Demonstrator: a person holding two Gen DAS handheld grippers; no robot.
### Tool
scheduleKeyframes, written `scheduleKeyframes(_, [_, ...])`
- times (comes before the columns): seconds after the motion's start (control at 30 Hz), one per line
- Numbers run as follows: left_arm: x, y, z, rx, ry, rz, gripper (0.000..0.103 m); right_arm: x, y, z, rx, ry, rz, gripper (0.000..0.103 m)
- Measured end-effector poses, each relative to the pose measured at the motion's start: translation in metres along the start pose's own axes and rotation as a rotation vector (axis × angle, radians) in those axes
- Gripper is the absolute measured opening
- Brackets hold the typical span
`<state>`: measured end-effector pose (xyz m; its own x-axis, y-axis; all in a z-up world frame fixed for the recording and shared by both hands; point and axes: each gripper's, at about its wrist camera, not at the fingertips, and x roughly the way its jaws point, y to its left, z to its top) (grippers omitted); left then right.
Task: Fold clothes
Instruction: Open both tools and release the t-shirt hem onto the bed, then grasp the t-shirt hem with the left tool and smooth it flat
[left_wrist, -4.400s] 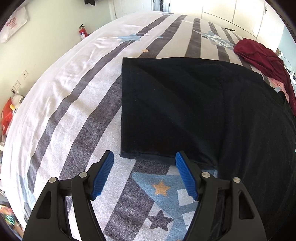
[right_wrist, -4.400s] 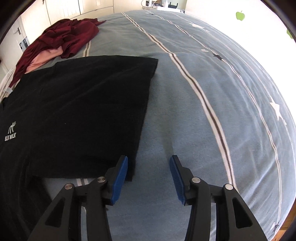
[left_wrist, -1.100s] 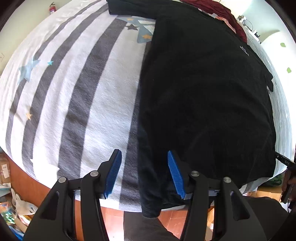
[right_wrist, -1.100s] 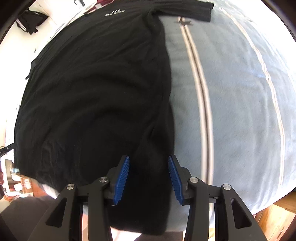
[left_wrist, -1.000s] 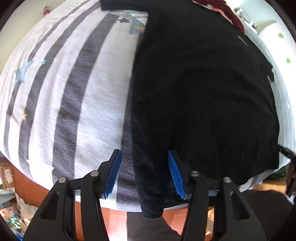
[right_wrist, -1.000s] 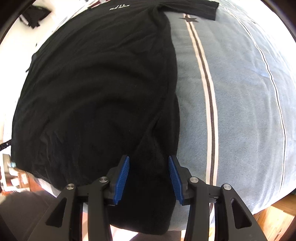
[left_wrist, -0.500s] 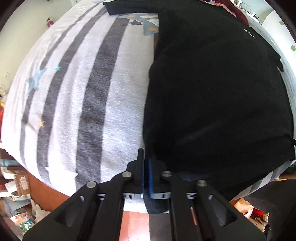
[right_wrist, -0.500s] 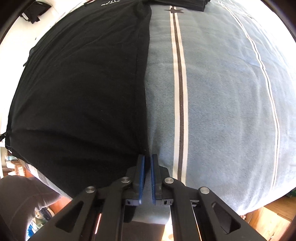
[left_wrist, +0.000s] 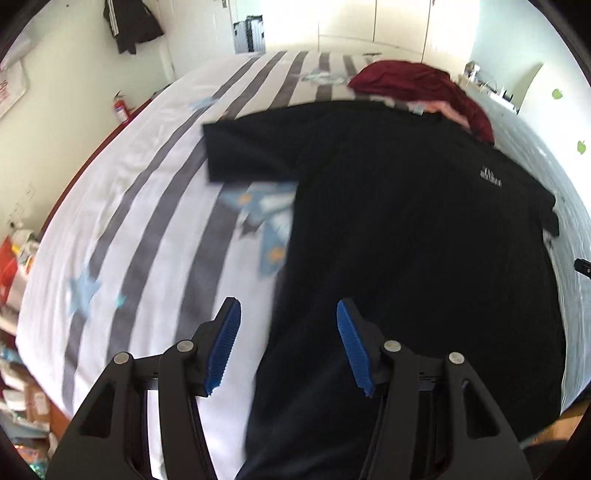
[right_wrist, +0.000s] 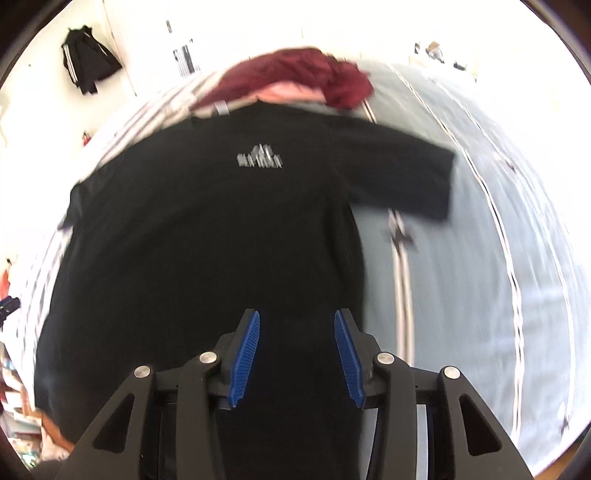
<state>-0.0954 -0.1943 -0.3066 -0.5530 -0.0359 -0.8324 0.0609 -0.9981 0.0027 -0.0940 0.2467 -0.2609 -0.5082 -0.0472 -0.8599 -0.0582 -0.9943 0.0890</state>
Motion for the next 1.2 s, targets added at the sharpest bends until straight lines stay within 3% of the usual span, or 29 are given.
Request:
scheduleKeyframes(0.03, [0.002, -0.004, 0.010, -0.004, -0.018, -0.018, 0.052, 0.003, 0.002, 0.024, -0.004, -0.026, 0.007, 0.040])
scheduleKeyframes(0.17, [-0.003, -0.037, 0.048, 0.005, -0.072, -0.034, 0.053, 0.012, 0.009, 0.062, 0.004, -0.092, 0.013, 0.056])
scheduleKeyframes(0.27, [0.018, -0.047, 0.075, 0.000, -0.107, -0.045, 0.063, 0.032, 0.030, 0.103, 0.017, -0.131, 0.014, 0.068])
scheduleKeyframes(0.33, [0.026, -0.049, 0.090, -0.013, -0.120, -0.041, 0.076, 0.040, 0.033, 0.121, 0.027, -0.160, 0.012, 0.079])
scheduleKeyframes(0.43, [0.044, -0.052, 0.110, -0.036, -0.127, -0.047, 0.081, 0.065, 0.045, 0.146, 0.030, -0.183, 0.017, 0.090])
scheduleKeyframes(0.77, [0.109, -0.064, 0.162, 0.009, -0.116, -0.063, 0.084, 0.120, 0.054, 0.197, 0.027, -0.148, 0.022, 0.092])
scheduleKeyframes(0.9, [0.138, -0.038, 0.185, -0.041, -0.113, -0.042, 0.084, 0.152, 0.051, 0.218, 0.032, -0.128, 0.007, 0.092])
scheduleKeyframes(1.03, [0.158, 0.013, 0.202, -0.110, -0.130, 0.005, 0.084, 0.175, 0.048, 0.230, 0.046, -0.100, -0.002, 0.092])
scheduleKeyframes(1.2, [0.179, 0.085, 0.220, -0.119, -0.126, 0.093, 0.084, 0.187, 0.051, 0.240, 0.041, -0.102, -0.017, 0.092])
